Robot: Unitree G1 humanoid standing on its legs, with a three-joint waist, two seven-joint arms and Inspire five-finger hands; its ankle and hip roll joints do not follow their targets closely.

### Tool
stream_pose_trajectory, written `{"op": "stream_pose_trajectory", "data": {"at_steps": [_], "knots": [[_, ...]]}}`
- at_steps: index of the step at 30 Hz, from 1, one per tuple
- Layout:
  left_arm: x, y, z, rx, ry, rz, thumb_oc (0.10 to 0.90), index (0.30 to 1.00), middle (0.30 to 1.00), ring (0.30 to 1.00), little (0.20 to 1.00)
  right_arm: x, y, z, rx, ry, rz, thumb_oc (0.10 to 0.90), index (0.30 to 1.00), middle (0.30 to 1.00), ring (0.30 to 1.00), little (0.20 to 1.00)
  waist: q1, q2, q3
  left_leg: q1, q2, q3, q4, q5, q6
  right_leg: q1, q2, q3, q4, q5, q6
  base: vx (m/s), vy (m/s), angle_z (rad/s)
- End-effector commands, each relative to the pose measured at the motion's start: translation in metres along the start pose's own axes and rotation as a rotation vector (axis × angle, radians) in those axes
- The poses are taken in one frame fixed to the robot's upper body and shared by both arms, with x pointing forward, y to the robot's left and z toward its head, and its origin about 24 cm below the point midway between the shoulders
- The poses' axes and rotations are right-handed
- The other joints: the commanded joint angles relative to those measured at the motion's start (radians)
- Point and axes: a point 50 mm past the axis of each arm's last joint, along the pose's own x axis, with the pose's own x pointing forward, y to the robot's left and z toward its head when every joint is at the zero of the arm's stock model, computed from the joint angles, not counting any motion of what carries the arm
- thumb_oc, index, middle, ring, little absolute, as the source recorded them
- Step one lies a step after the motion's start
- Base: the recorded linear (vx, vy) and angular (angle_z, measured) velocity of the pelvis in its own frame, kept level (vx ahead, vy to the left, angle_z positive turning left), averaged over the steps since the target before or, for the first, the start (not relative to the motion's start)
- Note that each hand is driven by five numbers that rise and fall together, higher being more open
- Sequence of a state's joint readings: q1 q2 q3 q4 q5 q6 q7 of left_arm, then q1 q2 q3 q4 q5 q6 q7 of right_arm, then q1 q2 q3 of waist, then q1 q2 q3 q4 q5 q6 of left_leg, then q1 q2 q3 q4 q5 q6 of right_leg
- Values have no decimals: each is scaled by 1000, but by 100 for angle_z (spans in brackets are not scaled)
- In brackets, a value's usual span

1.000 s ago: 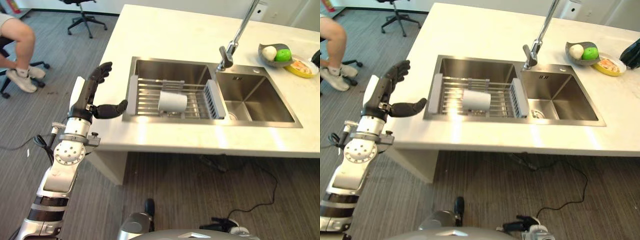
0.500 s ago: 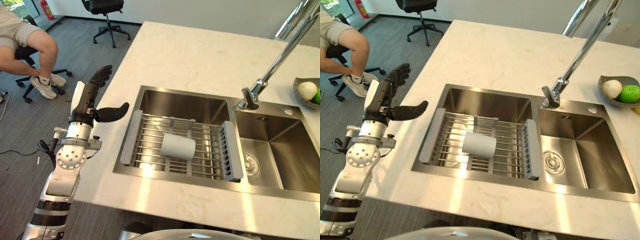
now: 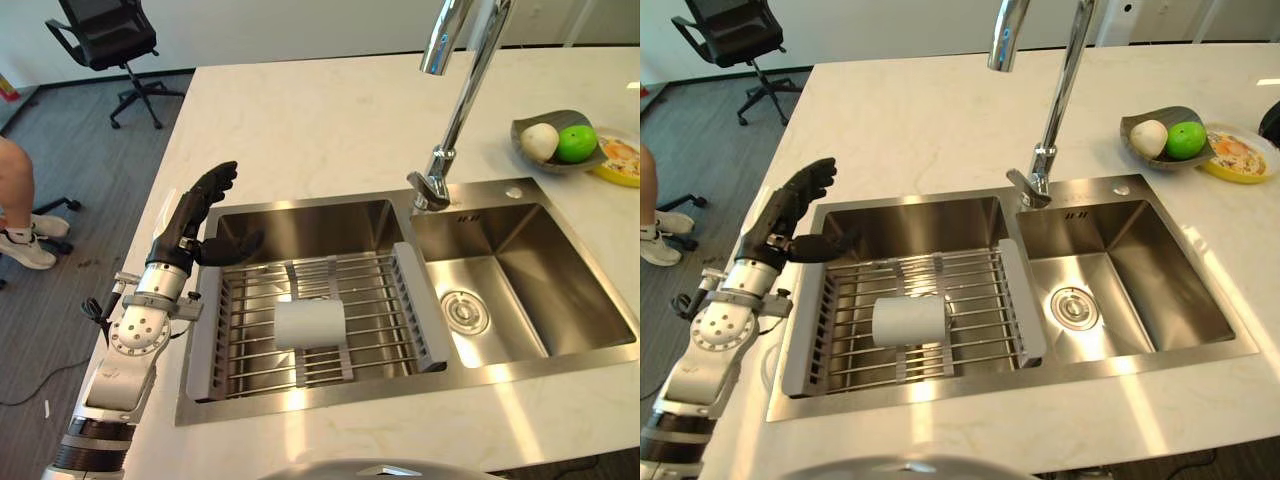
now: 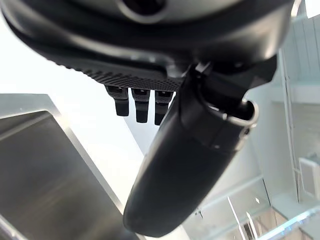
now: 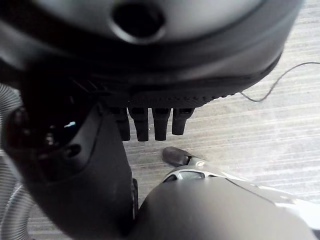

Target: Place the dishes in the dishwasher.

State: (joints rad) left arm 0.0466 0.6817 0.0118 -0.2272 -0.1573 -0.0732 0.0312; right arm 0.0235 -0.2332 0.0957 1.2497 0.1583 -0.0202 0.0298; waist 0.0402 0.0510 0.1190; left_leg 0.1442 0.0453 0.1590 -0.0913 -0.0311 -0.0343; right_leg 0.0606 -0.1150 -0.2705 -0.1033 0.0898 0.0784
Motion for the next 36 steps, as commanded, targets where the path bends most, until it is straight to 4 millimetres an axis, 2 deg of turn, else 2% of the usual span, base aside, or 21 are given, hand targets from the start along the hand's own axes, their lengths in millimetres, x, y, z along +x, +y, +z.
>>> {"op": "stream_pose_trajectory", "data": {"at_steps": [1,3,9,20,22,27,31,36], "knots": [[9,13,67,27,-362,-22,800,900,900,900,900,-13,10,-68,-66,255,38,800,900,900,900,900,6,-39,-4,-14,5,-12,21,-8,-16,88,-45,-53,16,-88,98,17,-32,-18],[9,5,67,-22,-353,-113,800,900,900,900,900,-14,9,-70,-63,263,39,800,900,900,900,900,8,-33,-8,-13,9,-16,12,2,-24,91,-44,-60,16,-92,98,7,-38,1],[7,-1,68,-98,-324,-271,800,900,900,900,900,-15,9,-74,-77,281,49,800,900,900,900,900,17,-12,-5,-29,18,-33,4,22,-38,92,-38,-89,16,-101,93,-27,-35,12],[6,-12,70,-48,-286,-481,800,900,900,900,900,-10,13,-60,-127,248,84,800,900,900,900,900,23,9,-8,-36,25,-44,4,30,-47,98,-31,-100,16,-111,87,-4,-28,12],[1,-20,51,-91,-189,-537,800,900,900,900,900,-11,15,-60,-118,229,93,800,900,900,900,900,15,14,-12,-34,30,-41,4,31,-48,97,-28,-97,16,-112,85,1,-39,1],[2,-25,45,-81,-165,-545,800,900,900,900,900,-10,17,-60,-106,236,92,800,900,900,900,900,11,17,-13,-32,33,-40,4,30,-48,97,-25,-94,16,-116,82,1,-8,-1],[8,-33,38,-15,-165,-512,800,900,900,900,900,-11,12,-61,-99,239,73,800,900,900,900,900,1,15,-16,-30,36,-37,4,30,-49,95,-21,-87,16,-119,80,0,0,0],[21,-37,49,197,-258,-469,800,900,900,900,900,-11,3,-59,-56,229,35,800,900,900,900,900,-5,12,-19,-31,40,-33,4,31,-50,91,-16,-83,16,-121,80,4,-19,-2]]}}
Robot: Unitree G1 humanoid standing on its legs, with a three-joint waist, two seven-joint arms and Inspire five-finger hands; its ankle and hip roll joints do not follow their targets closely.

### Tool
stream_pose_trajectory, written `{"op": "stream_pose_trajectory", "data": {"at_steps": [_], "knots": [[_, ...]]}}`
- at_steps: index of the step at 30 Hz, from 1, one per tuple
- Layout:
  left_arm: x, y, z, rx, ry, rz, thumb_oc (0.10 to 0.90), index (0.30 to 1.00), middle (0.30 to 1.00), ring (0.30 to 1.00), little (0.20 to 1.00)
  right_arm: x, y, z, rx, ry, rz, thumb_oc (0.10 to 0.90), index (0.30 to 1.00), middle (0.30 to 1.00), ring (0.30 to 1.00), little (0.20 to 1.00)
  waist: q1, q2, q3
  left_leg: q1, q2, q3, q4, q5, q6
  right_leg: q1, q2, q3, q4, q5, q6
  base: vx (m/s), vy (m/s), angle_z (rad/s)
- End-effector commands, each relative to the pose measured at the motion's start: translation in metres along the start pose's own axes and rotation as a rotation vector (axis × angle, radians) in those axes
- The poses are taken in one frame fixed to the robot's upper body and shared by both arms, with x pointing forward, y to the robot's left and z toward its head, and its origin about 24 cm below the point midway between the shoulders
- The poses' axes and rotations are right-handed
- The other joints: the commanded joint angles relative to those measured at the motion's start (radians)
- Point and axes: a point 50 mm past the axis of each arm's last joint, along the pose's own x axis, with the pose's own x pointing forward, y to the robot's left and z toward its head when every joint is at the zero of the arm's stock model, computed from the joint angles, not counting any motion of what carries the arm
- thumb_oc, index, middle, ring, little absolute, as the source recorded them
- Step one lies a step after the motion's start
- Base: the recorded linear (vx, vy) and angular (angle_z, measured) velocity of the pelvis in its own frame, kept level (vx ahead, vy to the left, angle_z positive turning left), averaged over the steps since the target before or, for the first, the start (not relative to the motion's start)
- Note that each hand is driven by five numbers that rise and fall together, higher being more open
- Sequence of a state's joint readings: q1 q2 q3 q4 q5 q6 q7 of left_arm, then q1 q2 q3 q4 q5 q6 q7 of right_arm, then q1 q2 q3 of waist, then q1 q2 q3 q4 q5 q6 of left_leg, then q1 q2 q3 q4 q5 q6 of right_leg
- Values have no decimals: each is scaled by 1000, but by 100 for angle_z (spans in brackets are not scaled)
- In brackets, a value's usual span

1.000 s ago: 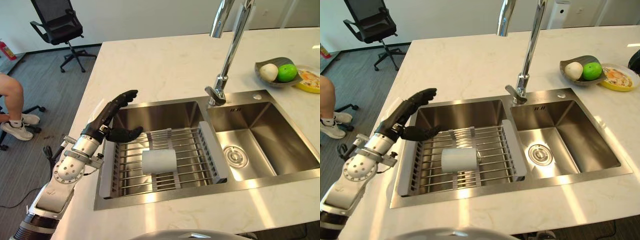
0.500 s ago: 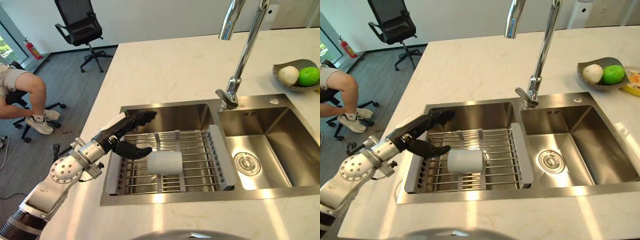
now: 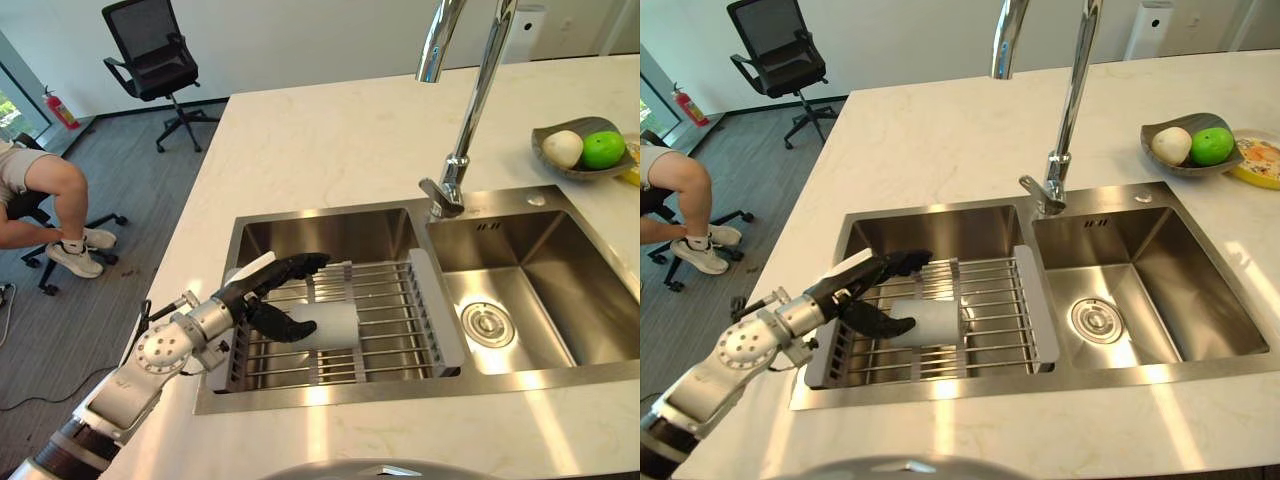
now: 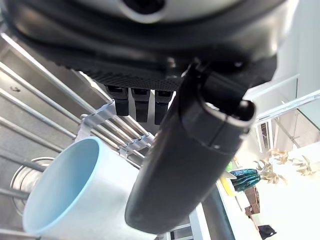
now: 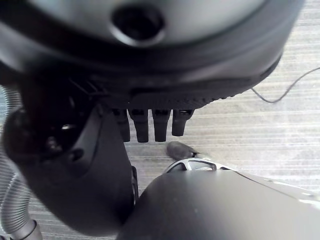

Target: Place the dishes in the dishwasher.

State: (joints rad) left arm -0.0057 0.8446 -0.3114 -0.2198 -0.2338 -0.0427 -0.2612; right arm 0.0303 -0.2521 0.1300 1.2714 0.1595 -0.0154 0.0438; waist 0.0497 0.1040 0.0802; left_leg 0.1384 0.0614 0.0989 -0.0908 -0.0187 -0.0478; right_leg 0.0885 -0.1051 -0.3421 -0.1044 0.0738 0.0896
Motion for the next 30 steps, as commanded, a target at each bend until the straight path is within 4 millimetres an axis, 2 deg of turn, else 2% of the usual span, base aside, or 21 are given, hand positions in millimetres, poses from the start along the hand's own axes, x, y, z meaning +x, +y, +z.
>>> {"op": "stream_pose_trajectory", "data": {"at_steps": [1,6,11,13,18,20,26,30], "knots": [[9,37,63,328,-268,148,800,900,900,900,900,-8,9,-51,-16,190,29,800,900,900,900,900,-14,-42,20,-25,25,27,4,19,-37,62,-25,-11,17,-105,69,3,-13,-5],[17,33,65,438,-253,86,800,900,900,900,900,-8,3,-49,1,183,11,800,900,900,900,900,-23,-43,20,-27,27,33,4,20,-38,55,-24,-6,17,-102,72,0,-4,-1],[23,25,62,412,-239,9,800,900,900,900,900,-9,-3,-52,15,186,-6,800,900,900,900,900,-26,-42,21,-25,29,41,4,18,-38,52,-22,0,17,-101,73,1,-1,-6],[26,17,58,324,-231,-57,800,900,900,900,900,-10,-5,-54,14,188,-6,800,900,900,900,900,-32,-42,22,-23,30,44,4,16,-38,52,-23,3,17,-100,72,0,-1,-8],[25,10,57,183,-242,-107,800,900,900,900,900,-10,-3,-55,13,189,6,800,900,900,900,900,-34,-41,24,-20,30,45,4,14,-38,54,-22,3,17,-102,71,0,0,-1],[24,10,59,99,-260,-123,800,900,900,900,900,-10,-2,-54,3,188,18,800,900,900,900,900,-34,-40,23,-17,29,43,4,14,-39,58,-22,0,17,-102,69,0,0,0],[23,11,61,36,-278,-128,800,900,900,900,900,-9,2,-52,-5,184,33,800,900,900,900,900,-32,-40,23,-18,28,40,4,14,-39,61,-22,-3,17,-102,69,0,0,0],[21,15,67,-85,-324,-107,800,900,900,900,900,-8,7,-49,-19,182,56,800,900,900,900,900,-28,-41,19,-14,23,31,4,9,-37,68,-24,-9,17,-103,67,19,8,4]]}}
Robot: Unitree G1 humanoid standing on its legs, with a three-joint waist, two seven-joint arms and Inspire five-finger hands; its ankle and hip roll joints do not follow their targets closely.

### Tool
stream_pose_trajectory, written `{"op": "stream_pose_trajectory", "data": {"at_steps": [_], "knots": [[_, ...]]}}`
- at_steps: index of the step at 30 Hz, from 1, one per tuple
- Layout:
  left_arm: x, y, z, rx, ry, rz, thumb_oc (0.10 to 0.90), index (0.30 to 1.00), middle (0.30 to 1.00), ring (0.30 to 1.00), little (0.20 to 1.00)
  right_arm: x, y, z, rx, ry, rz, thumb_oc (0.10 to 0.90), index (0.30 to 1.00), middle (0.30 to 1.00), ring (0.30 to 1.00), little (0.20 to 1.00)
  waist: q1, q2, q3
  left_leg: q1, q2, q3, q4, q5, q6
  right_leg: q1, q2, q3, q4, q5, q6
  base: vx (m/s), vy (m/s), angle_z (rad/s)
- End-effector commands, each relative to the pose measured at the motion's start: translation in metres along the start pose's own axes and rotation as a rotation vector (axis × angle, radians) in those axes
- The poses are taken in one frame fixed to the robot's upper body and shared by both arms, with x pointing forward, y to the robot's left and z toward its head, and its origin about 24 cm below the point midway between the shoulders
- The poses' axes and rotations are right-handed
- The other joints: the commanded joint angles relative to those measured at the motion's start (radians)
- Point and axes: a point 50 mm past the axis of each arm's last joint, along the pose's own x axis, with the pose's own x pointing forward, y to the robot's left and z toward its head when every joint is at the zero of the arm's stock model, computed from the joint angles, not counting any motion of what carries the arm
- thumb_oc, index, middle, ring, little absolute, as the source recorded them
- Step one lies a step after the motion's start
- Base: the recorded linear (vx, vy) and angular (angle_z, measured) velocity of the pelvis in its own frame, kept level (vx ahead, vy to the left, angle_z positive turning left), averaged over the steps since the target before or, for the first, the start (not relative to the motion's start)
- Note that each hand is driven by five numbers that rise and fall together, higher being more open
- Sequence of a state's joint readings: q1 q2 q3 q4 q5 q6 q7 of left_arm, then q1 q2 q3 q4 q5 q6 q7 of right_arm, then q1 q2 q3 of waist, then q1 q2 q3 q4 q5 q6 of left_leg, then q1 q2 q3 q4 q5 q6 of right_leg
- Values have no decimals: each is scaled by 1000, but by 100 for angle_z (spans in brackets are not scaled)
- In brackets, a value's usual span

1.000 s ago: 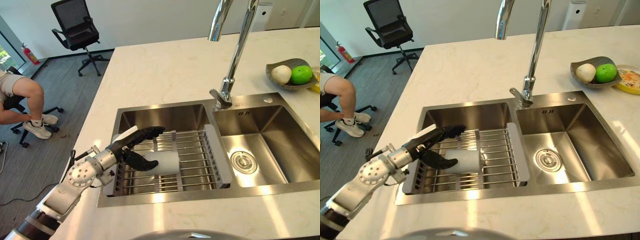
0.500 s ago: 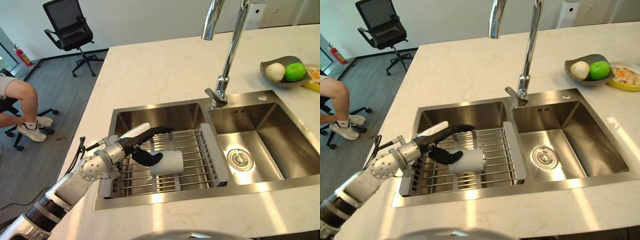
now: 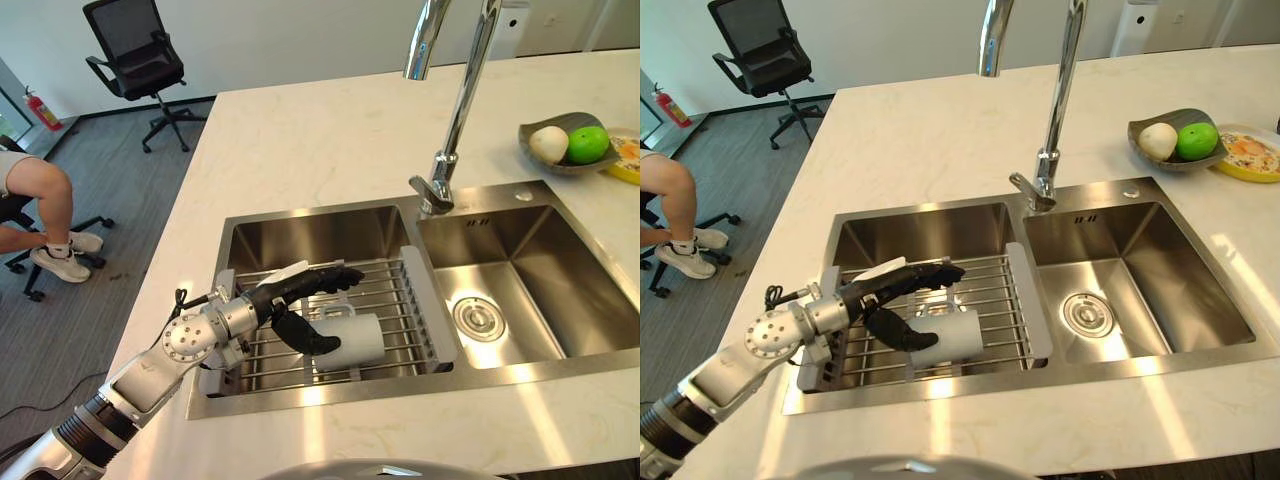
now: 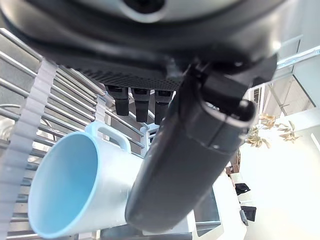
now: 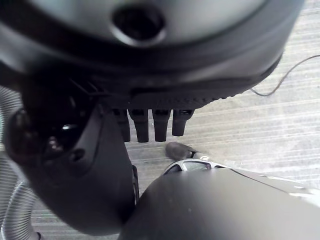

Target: Place the dishes in the dishwasher.

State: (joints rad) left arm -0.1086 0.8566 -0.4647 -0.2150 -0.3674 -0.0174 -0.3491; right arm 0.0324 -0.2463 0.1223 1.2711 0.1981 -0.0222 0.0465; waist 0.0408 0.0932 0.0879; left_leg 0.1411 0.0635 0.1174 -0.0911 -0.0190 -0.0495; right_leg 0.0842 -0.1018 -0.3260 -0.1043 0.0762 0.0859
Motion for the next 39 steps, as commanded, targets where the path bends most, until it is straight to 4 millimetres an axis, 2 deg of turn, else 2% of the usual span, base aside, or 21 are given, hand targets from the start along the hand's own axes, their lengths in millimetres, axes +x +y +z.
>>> {"op": "stream_pose_trajectory", "data": {"at_steps": [1,8,13,17,18,28,39], "knots": [[-1,30,62,32,-290,82,800,900,900,900,900,-8,3,-50,-69,191,48,800,900,900,900,900,-19,-30,12,-17,20,9,4,9,-34,73,-28,-25,17,-105,70,16,6,8],[-1,28,70,20,-315,45,800,900,900,900,900,-8,6,-49,-68,191,59,800,900,900,900,900,-16,-29,11,-12,14,5,4,5,-31,81,-30,-29,17,-108,70,4,2,2],[-3,27,66,54,-292,49,800,900,900,900,900,-8,5,-50,-66,190,59,800,900,900,900,900,-16,-27,14,-9,13,5,4,2,-31,81,-32,-27,17,-109,71,0,0,0],[-5,31,62,151,-260,111,800,900,900,900,900,-9,3,-53,-58,194,51,800,900,900,900,900,-16,-28,16,-10,14,6,4,2,-32,80,-33,-26,17,-109,72,0,0,0],[-7,35,61,242,-232,141,800,900,900,900,900,-9,1,-53,-44,194,45,800,900,900,900,900,-16,-28,17,-11,13,5,4,2,-32,79,-33,-26,17,-109,72,0,0,0],[-2,36,55,431,-161,166,800,900,900,900,900,-10,-10,-50,-19,179,7,800,900,900,900,900,-18,-23,24,-17,12,6,4,6,-32,71,-37,-23,17,-108,75,0,0,0],[11,25,39,405,-98,84,800,900,900,900,900,-11,-19,-50,-8,182,-19,800,900,900,900,900,-31,-16,28,-20,14,16,4,6,-31,61,-38,-15,17,-106,75,0,0,0]]}}
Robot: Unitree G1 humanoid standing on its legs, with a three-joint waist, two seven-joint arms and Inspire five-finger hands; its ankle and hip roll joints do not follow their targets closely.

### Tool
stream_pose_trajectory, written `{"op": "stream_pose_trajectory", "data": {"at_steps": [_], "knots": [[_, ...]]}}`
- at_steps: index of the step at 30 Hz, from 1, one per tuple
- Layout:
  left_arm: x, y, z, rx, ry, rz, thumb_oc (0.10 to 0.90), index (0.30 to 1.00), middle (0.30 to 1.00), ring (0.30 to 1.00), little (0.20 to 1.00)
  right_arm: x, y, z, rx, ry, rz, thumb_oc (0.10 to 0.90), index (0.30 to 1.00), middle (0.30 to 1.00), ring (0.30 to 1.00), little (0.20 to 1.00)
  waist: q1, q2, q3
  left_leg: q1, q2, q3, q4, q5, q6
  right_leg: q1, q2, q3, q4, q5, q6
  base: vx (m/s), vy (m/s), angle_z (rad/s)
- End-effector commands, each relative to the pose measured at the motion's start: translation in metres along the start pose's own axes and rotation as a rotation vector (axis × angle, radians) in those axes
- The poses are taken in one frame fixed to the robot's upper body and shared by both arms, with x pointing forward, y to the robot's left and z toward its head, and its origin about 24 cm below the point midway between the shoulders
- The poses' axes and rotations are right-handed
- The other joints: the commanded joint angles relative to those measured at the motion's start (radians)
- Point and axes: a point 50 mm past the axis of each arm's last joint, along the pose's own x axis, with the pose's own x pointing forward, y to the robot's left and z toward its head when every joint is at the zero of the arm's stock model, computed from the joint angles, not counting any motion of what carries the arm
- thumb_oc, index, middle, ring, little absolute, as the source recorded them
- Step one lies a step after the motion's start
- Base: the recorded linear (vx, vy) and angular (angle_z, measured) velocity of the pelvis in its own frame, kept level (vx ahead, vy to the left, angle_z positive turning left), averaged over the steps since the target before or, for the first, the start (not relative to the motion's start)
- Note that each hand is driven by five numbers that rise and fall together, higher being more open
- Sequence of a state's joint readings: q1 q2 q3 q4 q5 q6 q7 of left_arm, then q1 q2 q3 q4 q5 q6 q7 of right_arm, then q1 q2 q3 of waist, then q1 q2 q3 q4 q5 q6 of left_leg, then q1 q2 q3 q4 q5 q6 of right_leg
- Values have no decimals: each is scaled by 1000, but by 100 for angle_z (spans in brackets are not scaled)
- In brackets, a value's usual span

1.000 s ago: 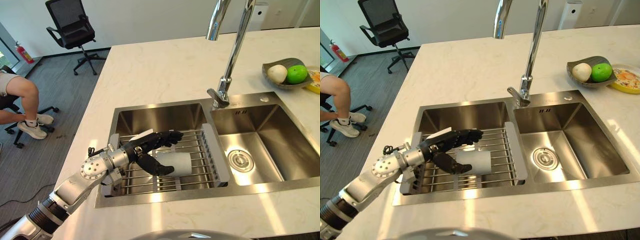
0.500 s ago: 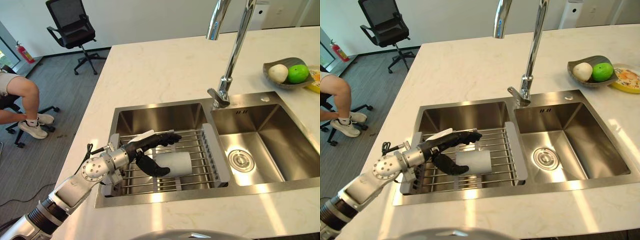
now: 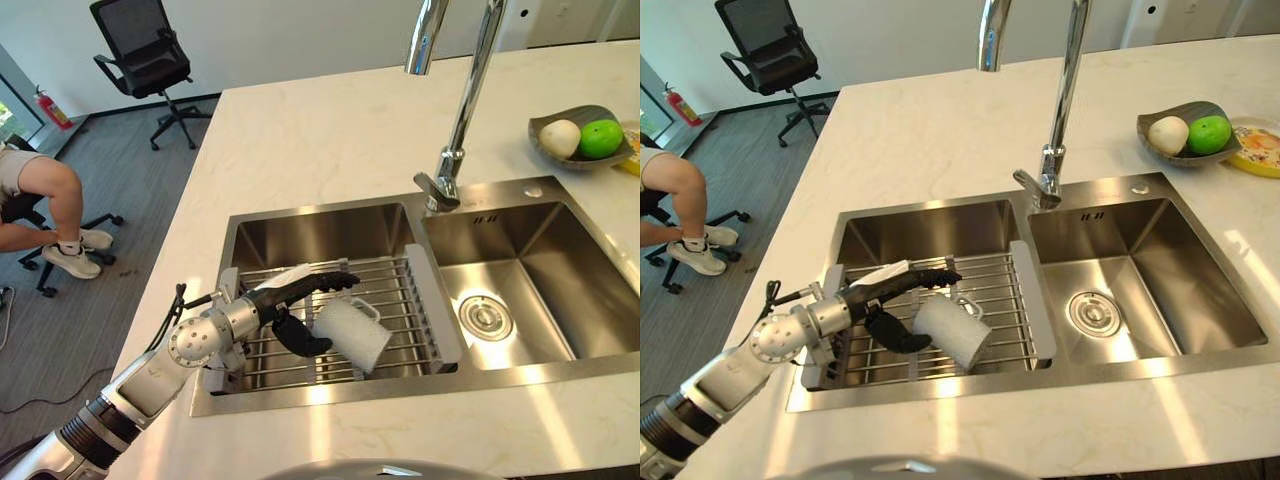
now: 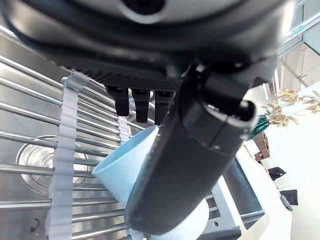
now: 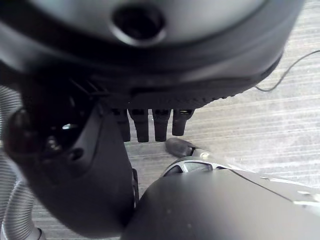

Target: Place the dishes in the dishwasher.

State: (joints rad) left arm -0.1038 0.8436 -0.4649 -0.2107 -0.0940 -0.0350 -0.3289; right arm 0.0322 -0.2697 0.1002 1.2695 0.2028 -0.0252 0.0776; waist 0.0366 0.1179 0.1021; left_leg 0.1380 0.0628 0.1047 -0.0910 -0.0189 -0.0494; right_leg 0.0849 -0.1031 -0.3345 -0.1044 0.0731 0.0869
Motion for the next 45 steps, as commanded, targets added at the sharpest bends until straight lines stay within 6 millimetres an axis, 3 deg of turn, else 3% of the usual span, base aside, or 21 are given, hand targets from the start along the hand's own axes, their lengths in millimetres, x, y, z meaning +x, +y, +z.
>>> {"op": "stream_pose_trajectory", "data": {"at_steps": [1,7,12,23,33,45], "knots": [[7,36,36,152,-159,96,800,900,900,900,900,-10,-10,-52,-25,191,-23,800,900,900,900,900,-27,-41,14,-17,15,28,4,6,-31,61,-36,-6,17,-103,74,0,0,0],[10,34,34,163,-150,72,800,900,900,900,900,-11,-11,-53,-24,192,-24,800,900,900,900,900,-30,-38,17,-17,16,30,4,7,-32,60,-36,-5,17,-103,74,0,0,0],[13,46,55,498,-196,132,800,900,900,900,900,-11,-14,-50,-10,173,-38,800,900,900,900,900,-33,-33,27,-28,10,33,4,9,-32,49,-43,-9,17,-96,82,-3,1,-1],[11,47,43,596,-165,287,800,900,900,900,900,-9,-14,-44,26,145,-77,800,900,900,900,900,-28,-39,26,-30,11,39,4,6,-32,44,-46,-7,17,-92,84,-3,1,-1],[8,52,50,801,-203,361,800,900,900,900,900,-7,-9,-41,38,134,-87,800,900,900,900,900,-33,-53,15,-18,14,44,4,-4,-33,50,-42,-5,17,-97,84,1,0,0],[16,44,57,959,-251,235,800,900,900,900,900,-8,-9,-46,120,140,-103,800,900,900,900,900,-48,-47,9,-8,12,58,4,-12,-30,48,-40,3,17,-96,87,4,1,-1]]}}
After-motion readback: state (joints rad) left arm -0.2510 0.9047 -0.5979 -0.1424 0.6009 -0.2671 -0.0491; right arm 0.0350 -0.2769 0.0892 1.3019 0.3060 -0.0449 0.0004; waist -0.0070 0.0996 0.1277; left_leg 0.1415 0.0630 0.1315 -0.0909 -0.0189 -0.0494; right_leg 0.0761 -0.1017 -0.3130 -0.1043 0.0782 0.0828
